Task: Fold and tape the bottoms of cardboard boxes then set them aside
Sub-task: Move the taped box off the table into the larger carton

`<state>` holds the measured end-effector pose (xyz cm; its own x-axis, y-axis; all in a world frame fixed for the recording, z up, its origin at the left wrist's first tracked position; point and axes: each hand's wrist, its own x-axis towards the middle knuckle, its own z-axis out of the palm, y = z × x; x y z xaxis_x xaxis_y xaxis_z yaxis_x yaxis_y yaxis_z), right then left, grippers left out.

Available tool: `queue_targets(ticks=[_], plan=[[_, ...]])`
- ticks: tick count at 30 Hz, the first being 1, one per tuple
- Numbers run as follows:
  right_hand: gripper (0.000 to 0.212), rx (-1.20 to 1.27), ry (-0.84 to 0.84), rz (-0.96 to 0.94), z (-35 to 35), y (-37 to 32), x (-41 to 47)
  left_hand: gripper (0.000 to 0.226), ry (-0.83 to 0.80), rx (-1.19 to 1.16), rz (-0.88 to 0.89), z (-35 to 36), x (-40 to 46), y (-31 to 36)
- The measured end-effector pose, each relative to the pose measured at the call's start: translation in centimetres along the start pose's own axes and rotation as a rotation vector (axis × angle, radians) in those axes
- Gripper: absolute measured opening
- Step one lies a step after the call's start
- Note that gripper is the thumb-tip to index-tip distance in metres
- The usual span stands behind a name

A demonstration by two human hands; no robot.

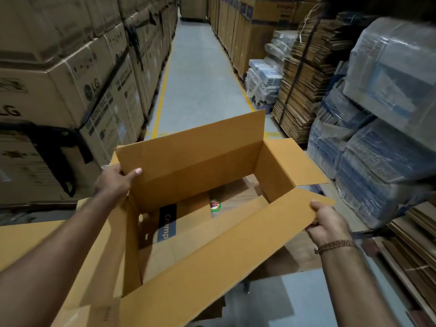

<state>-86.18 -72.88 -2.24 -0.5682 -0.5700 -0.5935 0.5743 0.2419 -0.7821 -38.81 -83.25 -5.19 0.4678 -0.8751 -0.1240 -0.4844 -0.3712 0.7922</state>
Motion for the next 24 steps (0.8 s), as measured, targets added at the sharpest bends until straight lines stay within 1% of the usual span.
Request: queue_targets(ticks=[2, 4, 6, 7, 9, 11, 12, 13, 15, 16, 19, 20, 22, 24], plan=[[0.016, -0.053, 0.005, -0.011, 0.3, -0.2, -0.1, 0.053, 0.044, -0.015, -0.005, -0.3, 0.3, -0.6], [0.018, -0.104, 0.047, -0.009, -0.1, -0.1, -0.2, 0.054, 0.088, 0.006, 0.004, -0.6, 0.5, -1.5], [0.005, -0.125, 0.115, -0.018, -0.5, 0.4, -0.2, 0.054, 0.103, 0.047, 0.018, -1.0, 0.4, -2.2], [0.010, -0.143, 0.142, -0.008, -0.6, 0.8, -0.3, 0.053, 0.093, 0.086, 0.018, -1.1, 0.3, -2.8], [0.020, -0.138, 0.191, -0.025, -0.7, 1.7, -0.9, 0.055, 0.036, 0.248, -0.007, -1.1, 0.2, -4.1], [0.039, -0.145, 0.232, -0.033, -1.1, 2.5, -1.6, 0.056, -0.023, 0.429, -0.037, -1.0, 0.2, -5.8], [0.046, -0.178, 0.252, -0.050, -1.5, 2.9, -1.6, 0.054, -0.034, 0.460, -0.039, -1.0, 0.1, -6.5], [0.047, -0.232, 0.265, -0.056, -1.9, 3.4, -1.4, 0.050, -0.025, 0.449, -0.024, -0.8, 0.0, -7.1], [0.045, -0.264, 0.294, -0.077, -2.8, 3.9, -0.9, 0.041, 0.035, 0.423, 0.022, -0.9, -0.3, -7.2], [0.039, -0.258, 0.290, -0.082, -3.2, 4.1, -0.5, 0.037, 0.065, 0.421, 0.046, -1.1, -0.5, -6.8], [0.007, -0.146, 0.183, -0.046, -3.2, 3.7, -0.3, 0.025, 0.096, 0.421, 0.155, -1.3, -0.9, -4.8], [0.004, -0.120, 0.131, -0.038, -2.9, 3.3, -0.5, 0.027, 0.109, 0.419, 0.186, -1.2, -1.1, -4.0], [0.007, -0.081, 0.033, -0.031, -2.0, 2.3, -0.9, 0.033, 0.143, 0.404, 0.253, -0.7, -1.6, -1.7], [0.009, -0.053, -0.037, -0.061, -0.5, 1.3, -1.2, 0.034, 0.147, 0.384, 0.323, -0.1, -2.5, 1.0]])
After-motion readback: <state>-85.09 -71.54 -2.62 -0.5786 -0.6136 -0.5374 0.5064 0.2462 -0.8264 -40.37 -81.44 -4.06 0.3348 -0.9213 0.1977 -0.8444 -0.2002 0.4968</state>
